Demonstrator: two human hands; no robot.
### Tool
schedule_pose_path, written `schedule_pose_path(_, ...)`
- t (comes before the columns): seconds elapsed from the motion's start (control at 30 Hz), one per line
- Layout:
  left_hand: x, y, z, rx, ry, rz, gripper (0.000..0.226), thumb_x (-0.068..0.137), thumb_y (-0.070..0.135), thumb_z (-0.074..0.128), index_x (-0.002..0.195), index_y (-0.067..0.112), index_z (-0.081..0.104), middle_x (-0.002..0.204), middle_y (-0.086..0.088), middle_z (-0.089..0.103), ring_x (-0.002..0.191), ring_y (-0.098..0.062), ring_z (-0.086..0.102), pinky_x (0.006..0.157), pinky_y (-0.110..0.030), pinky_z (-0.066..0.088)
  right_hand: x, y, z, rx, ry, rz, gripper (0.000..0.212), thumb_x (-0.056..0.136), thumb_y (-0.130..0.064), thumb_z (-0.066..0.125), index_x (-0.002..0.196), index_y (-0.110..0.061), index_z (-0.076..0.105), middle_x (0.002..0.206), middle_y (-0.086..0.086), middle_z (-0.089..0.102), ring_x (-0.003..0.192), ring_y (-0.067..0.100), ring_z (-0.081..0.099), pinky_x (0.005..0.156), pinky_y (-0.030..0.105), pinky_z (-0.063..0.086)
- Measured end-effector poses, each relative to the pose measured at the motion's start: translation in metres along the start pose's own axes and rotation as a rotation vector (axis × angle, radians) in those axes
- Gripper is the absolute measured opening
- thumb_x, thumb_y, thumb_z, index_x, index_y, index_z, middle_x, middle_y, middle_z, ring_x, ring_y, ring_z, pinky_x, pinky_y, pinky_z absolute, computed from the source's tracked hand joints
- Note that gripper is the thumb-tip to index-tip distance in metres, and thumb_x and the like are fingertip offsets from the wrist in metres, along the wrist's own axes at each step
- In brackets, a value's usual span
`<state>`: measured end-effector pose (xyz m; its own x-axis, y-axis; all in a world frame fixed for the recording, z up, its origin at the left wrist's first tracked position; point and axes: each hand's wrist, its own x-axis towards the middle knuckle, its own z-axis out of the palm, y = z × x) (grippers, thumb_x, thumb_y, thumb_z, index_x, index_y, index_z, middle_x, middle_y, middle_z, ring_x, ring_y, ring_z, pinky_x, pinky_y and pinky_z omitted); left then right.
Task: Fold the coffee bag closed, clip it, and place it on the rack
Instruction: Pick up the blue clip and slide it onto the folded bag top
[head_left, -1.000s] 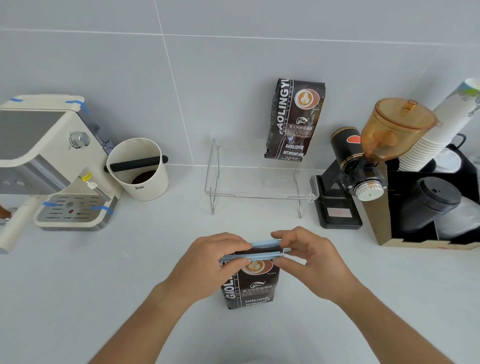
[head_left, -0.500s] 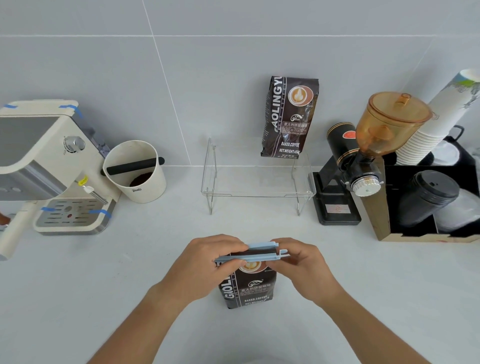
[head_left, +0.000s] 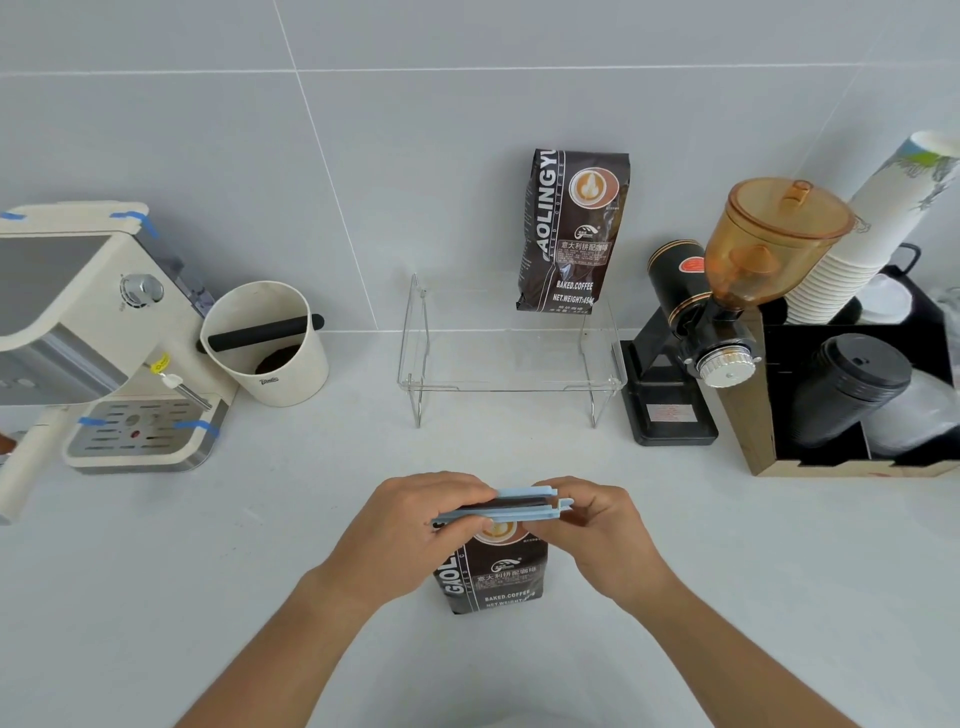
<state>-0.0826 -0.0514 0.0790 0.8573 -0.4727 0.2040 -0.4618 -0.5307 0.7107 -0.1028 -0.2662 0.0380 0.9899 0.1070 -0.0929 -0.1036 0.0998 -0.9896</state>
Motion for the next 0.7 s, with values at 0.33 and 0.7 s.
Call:
schedule_pose_path(0.33, 0.002, 0.003, 0.0, 0.007, 0.015, 0.019, 0.022, 0.083, 0.035, 0.061, 0.098, 0.022, 0.07, 0.098, 0.011, 0.074, 0.087, 0.001, 0.066, 0.079, -0.019, 0.053, -0.009, -0.026, -0.026, -0.445, -0.015, -0.066, 0.053, 0.068, -0.011, 0.085, 0.104, -0.044, 0.065, 0.107, -0.026, 0.068, 0.093, 0.005, 0.068, 0.084, 0.01, 0.05)
schedule_pose_path(0.7, -0.001, 0.0, 0.001, 0.069, 0.021, 0.021, 0.028, 0.083, 0.041, 0.057, 0.107, 0.028, 0.063, 0.102, 0.011, 0.074, 0.091, -0.003, 0.064, 0.079, -0.019, 0.051, 0.001, -0.048, -0.023, -0.854, -0.185, -0.269, 0.025, 0.08, -0.024, 0.076, 0.104, -0.021, 0.072, 0.091, -0.014, 0.072, 0.09, 0.009, 0.061, 0.059, -0.002, 0.037)
